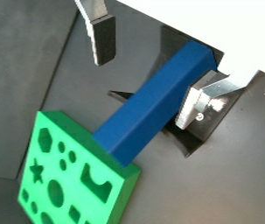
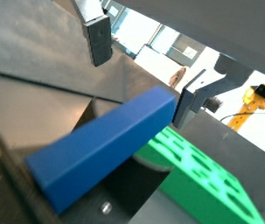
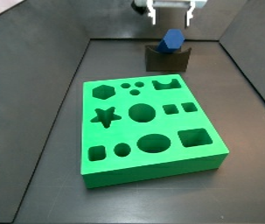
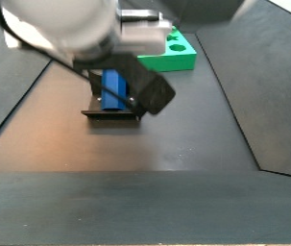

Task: Pick up the hexagon object. Move up. Place the hexagon object on the fixture. Regrasp the hexagon object. Move to above the board. Insert the hexagon object.
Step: Regrasp the hexagon object.

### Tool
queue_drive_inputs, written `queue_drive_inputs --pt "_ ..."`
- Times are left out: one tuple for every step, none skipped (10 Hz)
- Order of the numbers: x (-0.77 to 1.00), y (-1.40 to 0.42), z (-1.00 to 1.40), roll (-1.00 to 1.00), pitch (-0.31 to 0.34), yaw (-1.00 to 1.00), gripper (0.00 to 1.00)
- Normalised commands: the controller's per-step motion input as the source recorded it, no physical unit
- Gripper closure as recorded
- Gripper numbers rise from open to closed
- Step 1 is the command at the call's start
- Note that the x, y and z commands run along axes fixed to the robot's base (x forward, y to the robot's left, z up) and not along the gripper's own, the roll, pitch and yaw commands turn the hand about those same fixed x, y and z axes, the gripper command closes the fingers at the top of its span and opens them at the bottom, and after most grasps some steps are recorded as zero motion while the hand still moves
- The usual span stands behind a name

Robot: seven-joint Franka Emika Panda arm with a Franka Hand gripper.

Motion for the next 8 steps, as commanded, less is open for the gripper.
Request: queue_drive_inputs --pt "-0.03 0.0 0.28 0.05 0.047 -0.01 0.0" --pt "0.01 -1.0 0.89 1.0 0.052 0.02 0.0" --pt "0.01 -1.0 0.84 1.0 0.051 0.02 0.0" --pt "-0.01 -1.0 0.82 1.0 0.043 0.02 0.0" --pt "-0.05 -1.0 0.77 1.0 0.033 0.02 0.0" --pt "-0.05 -1.0 0.73 1.0 0.03 0.02 0.0" --pt "-0.06 -1.0 0.61 1.0 0.027 0.02 0.0" --pt "-0.06 -0.94 0.46 1.0 0.025 0.02 0.0"
